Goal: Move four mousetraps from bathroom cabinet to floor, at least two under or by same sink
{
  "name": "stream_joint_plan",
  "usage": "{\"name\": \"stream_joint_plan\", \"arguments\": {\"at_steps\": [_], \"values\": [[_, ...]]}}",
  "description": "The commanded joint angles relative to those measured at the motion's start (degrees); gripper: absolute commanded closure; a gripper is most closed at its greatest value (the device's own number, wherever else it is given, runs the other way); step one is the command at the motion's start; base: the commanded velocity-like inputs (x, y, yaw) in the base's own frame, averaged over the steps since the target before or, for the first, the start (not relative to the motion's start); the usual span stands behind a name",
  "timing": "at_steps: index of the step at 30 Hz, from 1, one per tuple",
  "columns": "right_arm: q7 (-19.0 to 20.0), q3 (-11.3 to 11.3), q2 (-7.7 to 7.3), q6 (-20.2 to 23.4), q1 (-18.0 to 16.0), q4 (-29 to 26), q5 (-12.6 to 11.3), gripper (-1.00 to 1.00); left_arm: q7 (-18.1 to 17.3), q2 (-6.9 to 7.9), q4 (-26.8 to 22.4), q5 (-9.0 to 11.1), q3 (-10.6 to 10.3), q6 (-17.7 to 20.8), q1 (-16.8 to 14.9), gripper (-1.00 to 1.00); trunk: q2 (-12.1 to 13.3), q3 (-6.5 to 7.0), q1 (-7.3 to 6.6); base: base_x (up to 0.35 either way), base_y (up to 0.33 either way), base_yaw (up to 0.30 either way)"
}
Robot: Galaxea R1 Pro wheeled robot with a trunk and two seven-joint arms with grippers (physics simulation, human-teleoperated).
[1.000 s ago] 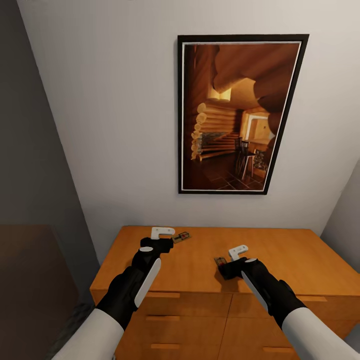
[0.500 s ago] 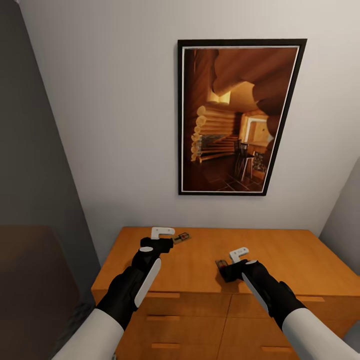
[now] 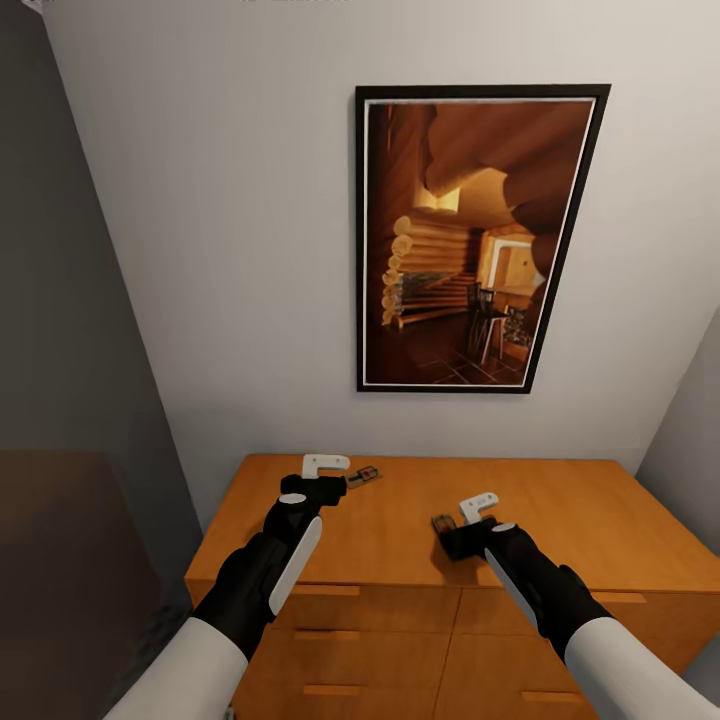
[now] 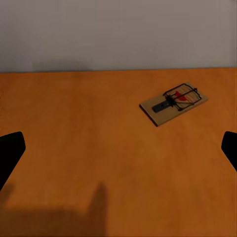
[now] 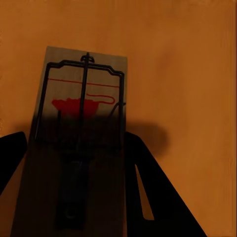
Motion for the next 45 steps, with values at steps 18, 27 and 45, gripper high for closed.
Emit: {"name": "stream_joint_plan", "arguments": {"at_steps": [18,27,45], "values": [[0.0,-1.2,-0.37,-4.7,-0.1,-4.8,-0.3,1.00,0.5,0.00,-0.1,0.5,-0.1,0.2,-0.1,-1.00,-0.1,-0.14,0.04,0.000,0.000,0.000],[0.1,-3.4,-0.77,-4.1,-0.1,-8.1,-0.4,1.00,0.5,0.00,-0.1,0.5,-0.1,0.3,-0.1,-1.00,-0.1,-0.14,0.04,0.000,0.000,0.000],[0.3,-3.7,-0.79,-4.1,-0.1,-8.1,-0.5,1.00,-1.1,0.00,-0.1,0.5,-0.1,0.3,0.0,-1.00,-0.1,-0.14,0.04,0.000,0.000,0.000]]}}
